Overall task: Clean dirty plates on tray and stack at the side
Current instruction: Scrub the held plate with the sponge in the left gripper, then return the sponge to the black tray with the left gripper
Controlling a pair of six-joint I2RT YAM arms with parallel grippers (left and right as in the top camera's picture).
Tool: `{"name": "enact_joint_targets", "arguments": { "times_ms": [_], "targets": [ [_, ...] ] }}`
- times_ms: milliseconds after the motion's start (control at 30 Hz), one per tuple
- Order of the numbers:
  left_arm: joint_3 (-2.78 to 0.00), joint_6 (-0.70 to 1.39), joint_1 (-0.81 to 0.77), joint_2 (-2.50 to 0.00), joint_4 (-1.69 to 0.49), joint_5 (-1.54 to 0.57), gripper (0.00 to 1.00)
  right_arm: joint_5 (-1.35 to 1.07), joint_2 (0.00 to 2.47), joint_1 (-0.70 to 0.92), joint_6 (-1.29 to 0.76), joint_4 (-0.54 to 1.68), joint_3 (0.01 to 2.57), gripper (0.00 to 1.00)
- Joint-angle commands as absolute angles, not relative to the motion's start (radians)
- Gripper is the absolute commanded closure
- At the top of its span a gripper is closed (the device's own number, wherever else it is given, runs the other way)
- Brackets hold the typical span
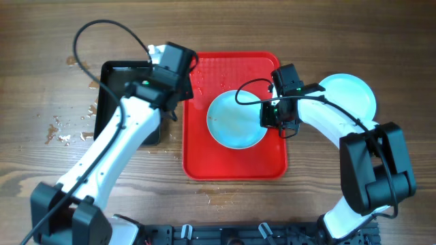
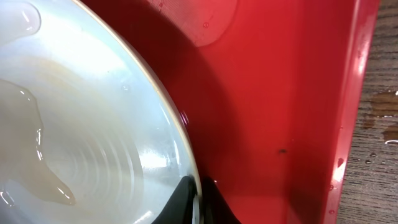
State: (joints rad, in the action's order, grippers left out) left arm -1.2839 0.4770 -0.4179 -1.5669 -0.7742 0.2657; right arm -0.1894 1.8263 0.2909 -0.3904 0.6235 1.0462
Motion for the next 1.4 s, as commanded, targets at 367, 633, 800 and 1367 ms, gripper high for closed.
{"name": "enact_joint_targets", "arguments": {
  "times_ms": [367, 633, 800, 1367],
  "targets": [
    [-1.203, 0.445, -0.704, -1.918, -0.452, 0.202, 0.96, -0.111, 1.875, 0.284, -0.368, 0.635, 1.021, 0.93],
    [-1.182, 0.392, -0.656, -2.012, -0.444, 0.476, 0.96, -0.112, 1.875, 0.284, -0.369, 0.633, 1.021, 0.93],
    [-1.183, 0.391, -0.62, -1.943, -0.448, 0.528, 0.96, -0.111, 1.875, 0.284, -0.368, 0.633, 1.021, 0.93],
    [-1.073, 0.269, 0.002, -1.459, -0.72, 0.076, 0.96, -0.185, 1.861, 0.284, -0.247, 0.633, 1.023, 0.92]
  ]
}}
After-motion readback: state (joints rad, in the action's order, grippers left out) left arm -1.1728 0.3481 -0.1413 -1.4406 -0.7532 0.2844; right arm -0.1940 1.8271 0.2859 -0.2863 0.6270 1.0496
